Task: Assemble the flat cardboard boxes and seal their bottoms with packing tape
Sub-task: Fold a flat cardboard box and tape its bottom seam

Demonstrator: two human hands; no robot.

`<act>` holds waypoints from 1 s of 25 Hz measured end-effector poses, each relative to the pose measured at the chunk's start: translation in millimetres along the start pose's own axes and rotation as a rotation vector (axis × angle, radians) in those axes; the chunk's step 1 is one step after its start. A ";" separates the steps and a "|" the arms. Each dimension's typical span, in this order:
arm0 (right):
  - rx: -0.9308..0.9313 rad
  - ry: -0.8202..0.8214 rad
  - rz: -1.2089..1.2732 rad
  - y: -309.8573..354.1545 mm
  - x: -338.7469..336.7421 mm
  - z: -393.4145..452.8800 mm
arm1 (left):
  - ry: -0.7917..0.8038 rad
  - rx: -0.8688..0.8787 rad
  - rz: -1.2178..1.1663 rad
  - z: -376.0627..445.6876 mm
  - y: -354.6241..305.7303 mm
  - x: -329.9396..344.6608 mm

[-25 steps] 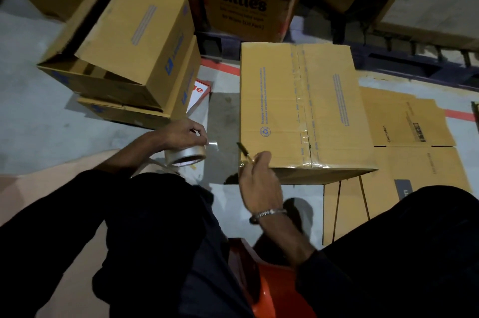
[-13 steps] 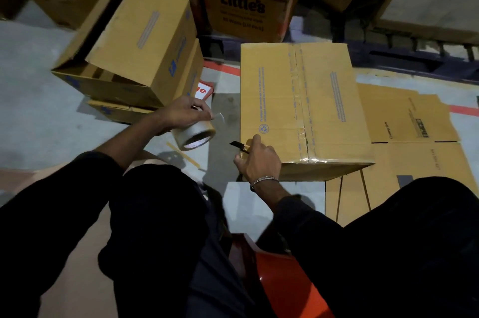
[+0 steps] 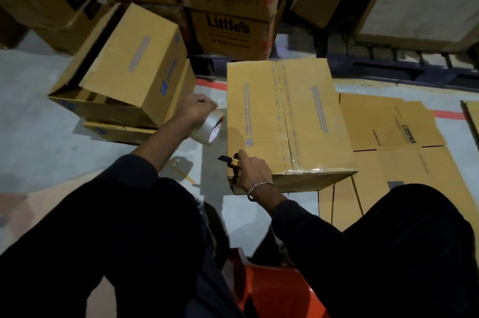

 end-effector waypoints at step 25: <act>0.705 -0.248 0.327 -264.9 -106.2 105.0 | -0.143 -0.331 -0.131 57.0 78.4 76.1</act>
Point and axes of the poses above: each hand's wrist, its own z-axis towards the middle knuckle, its own x-axis out of the palm, y = z × x, the point moved 2 cm from there along z, towards the middle knuckle, and after that the axes turned 10 degrees about -y, right-handed, at the moved point
